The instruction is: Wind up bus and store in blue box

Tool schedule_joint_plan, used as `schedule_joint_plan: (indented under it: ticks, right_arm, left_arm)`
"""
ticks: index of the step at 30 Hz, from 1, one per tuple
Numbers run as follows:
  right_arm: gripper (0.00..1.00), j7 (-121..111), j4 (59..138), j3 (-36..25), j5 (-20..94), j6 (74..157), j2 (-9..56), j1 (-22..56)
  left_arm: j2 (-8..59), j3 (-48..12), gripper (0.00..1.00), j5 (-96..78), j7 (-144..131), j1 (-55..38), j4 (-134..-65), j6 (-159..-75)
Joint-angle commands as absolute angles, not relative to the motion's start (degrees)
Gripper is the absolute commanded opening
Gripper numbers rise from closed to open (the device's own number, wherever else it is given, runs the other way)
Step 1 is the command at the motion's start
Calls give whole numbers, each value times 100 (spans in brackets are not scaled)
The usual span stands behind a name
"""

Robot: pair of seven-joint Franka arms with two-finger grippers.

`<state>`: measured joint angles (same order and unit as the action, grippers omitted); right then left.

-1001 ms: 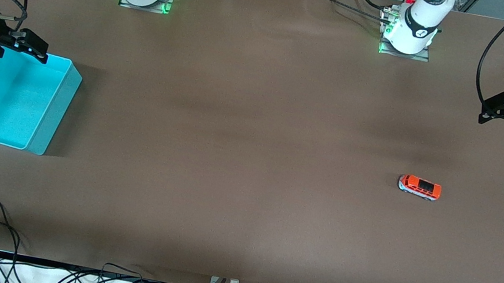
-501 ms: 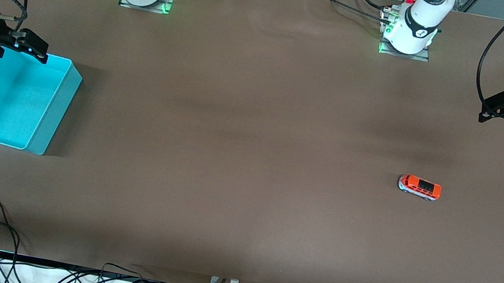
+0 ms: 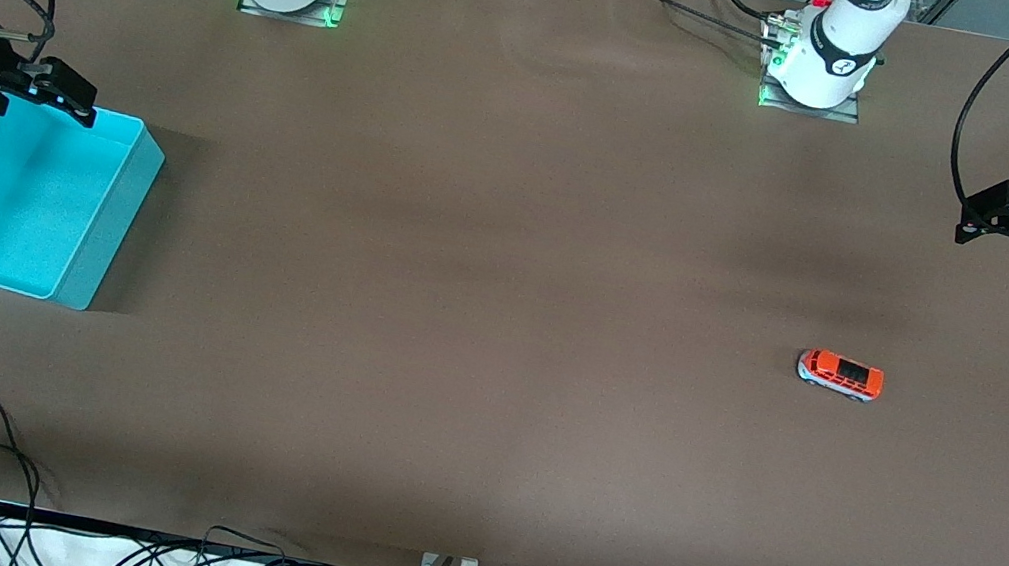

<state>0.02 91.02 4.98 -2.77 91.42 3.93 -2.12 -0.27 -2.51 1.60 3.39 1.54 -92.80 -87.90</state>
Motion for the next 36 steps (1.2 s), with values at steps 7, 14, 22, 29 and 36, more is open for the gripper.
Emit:
schedule_joint_plan:
  ticks: [7, 14, 22, 29, 36]
  right_arm:
    - [100, 26, 8991, 501, -211, 9062, 413, -220]
    - [100, 35, 8991, 501, -211, 9053, 431, -220]
    - [100, 44, 8991, 492, -211, 9053, 439, -220]
    - [100, 44, 8991, 492, -220, 9053, 439, -220]
    - [100, 44, 8991, 492, -220, 9053, 439, -229]
  left_arm:
    - [44, -255, 100, 0, 343, 149, -9097, -8648]
    - [44, -264, 100, 9, 334, 141, -9097, -8648]
    - [44, -264, 100, 9, 343, 123, -9097, -8648]
    - [61, -272, 100, 53, 343, 105, -8956, -8648]
    - [88, -272, 100, 18, 369, 105, -8947, -8648]
